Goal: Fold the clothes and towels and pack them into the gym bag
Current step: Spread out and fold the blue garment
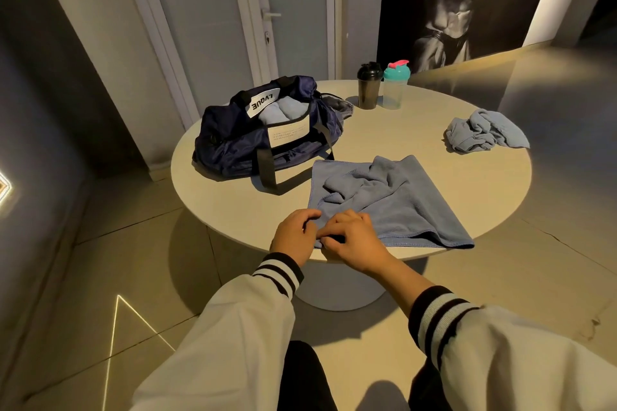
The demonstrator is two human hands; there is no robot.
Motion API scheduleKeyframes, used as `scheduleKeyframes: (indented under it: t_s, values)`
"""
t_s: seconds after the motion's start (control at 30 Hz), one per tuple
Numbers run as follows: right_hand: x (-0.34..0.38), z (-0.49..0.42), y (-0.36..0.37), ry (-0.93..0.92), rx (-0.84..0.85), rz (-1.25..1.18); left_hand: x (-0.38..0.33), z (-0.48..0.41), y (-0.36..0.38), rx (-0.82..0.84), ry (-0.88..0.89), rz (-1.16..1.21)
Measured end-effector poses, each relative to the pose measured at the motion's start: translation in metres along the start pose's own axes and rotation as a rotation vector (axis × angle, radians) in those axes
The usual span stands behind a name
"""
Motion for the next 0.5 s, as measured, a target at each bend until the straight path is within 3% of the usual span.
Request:
scheduleKeyframes:
  t_s: [0.17,0.37,0.5]
  values:
    - [-0.014,-0.007,-0.002,0.226,-0.11,-0.168,-0.001,-0.003,0.009,0.124,-0.002,-0.136]
    - [-0.026,-0.042,-0.015,0.283,-0.043,0.022,-0.007,-0.015,0.012,0.221,-0.074,-0.185]
    - [-0.045,-0.073,-0.017,0.306,0.089,0.15,-0.014,-0.034,0.006,0.063,-0.04,-0.073]
Point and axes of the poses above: each hand's wrist, its own z-axis away from the middle knuckle, its own y-axis out of the palm, x = y × z, the point moved 4 cm from there along -z, towards the middle knuckle, and after that the axes turned 15 degrees about z, right-handed, at the moved point
